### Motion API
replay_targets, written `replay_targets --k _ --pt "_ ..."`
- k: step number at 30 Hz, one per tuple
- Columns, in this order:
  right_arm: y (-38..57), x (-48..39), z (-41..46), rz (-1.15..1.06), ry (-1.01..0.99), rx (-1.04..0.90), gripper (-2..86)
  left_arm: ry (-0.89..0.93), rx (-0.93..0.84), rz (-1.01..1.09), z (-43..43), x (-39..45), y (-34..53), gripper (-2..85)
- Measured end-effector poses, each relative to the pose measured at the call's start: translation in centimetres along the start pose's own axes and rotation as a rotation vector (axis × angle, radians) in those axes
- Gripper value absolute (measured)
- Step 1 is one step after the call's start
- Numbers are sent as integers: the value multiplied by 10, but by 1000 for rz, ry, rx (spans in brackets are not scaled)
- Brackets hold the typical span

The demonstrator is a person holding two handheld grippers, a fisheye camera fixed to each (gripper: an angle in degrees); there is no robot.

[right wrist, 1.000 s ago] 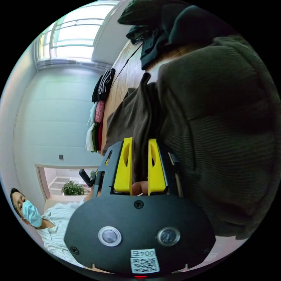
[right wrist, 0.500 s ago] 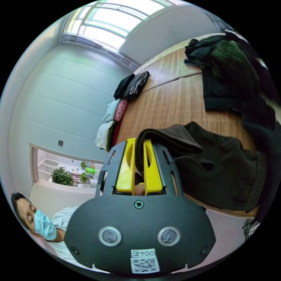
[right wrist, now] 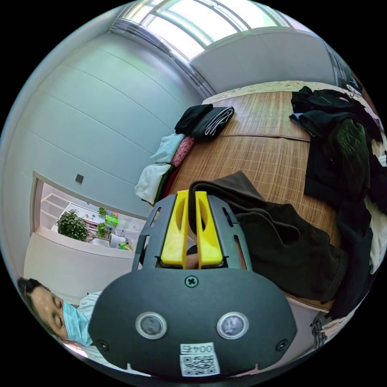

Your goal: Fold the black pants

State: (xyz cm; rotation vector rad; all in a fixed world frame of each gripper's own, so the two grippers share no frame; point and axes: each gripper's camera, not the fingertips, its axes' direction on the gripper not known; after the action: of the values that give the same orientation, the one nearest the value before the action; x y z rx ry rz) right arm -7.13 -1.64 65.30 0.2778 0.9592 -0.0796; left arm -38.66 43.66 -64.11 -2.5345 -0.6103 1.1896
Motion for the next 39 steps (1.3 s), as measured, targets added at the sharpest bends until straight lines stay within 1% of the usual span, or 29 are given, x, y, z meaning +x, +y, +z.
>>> replay_targets --k 4,5,7,10,14,20,23,26,30,32,33,35,36,38,39 --pt "-12 -5 -9 -1 -20 26 21 -49 -149 -52 34 -21 -16 20" --pt "-14 -4 -10 -1 -17 31 20 -87 -194 -53 40 -26 -16 18" --pt "-16 0 -12 3 -7 39 18 -113 -212 -84 41 -35 -12 15" --pt "-11 19 -12 40 -14 43 16 -64 -185 -109 33 -43 0 16" --pt "15 65 -4 133 -31 36 16 -27 -134 -50 22 -41 12 19" --pt "68 145 21 330 -72 28 29 -67 -68 69 -1 -29 15 14" --pt "92 168 32 397 -127 42 34 -96 -5 153 -22 -18 20 13" --pt "101 169 36 421 -142 66 34 -89 51 186 -50 -16 31 12" --pt "75 121 38 326 -134 78 33 -38 78 67 -83 -41 49 10" --pt "42 65 51 222 -125 57 33 0 61 -40 -94 -69 61 9" --pt "33 49 56 196 -124 49 33 15 59 -62 -96 -76 64 9" --pt "-4 -25 87 84 -117 11 33 99 75 -102 -102 -101 65 8" --pt "-13 -45 96 55 -115 -3 33 112 84 -104 -104 -106 64 8" --pt "-43 -128 142 -59 -118 -60 34 145 134 -126 -113 -126 51 8" --pt "-50 -150 155 -86 -117 -74 34 160 144 -137 -115 -132 47 9"
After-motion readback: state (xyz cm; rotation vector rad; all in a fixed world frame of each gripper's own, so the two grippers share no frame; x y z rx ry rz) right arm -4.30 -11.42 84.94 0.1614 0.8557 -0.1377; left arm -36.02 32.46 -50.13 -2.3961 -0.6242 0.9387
